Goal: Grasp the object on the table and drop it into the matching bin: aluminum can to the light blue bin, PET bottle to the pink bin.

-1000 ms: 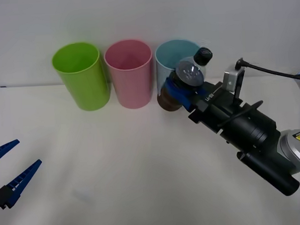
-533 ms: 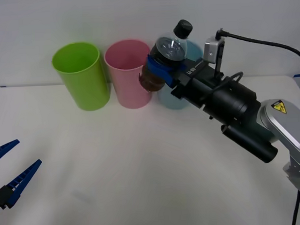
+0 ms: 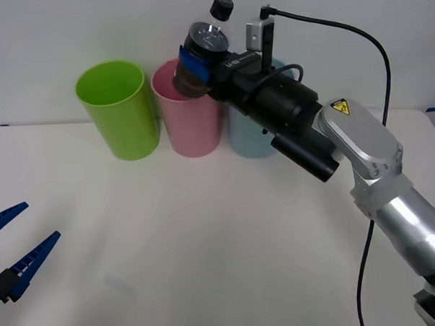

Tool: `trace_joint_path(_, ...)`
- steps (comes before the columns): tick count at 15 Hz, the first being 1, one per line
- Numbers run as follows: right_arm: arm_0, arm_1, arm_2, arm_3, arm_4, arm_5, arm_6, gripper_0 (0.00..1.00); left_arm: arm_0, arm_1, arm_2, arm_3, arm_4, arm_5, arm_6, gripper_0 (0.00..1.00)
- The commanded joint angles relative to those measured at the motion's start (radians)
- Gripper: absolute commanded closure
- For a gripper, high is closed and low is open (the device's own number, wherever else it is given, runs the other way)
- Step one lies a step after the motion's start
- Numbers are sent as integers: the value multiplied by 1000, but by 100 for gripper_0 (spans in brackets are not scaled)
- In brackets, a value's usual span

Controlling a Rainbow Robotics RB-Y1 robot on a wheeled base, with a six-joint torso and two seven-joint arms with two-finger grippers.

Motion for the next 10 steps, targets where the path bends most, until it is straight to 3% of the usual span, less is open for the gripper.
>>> trace_joint_path(1,-75,70,0,113,45,45,3,100,0,0,0,0,0,0,0,0)
trace_joint_path(5,-182,161,0,286,74,142,20,100,0,0,0,0,0,0,0,0)
trace_joint_path(10,-288,225,-1,436,96,277,52,100,0,0,0,0,0,0,0,0)
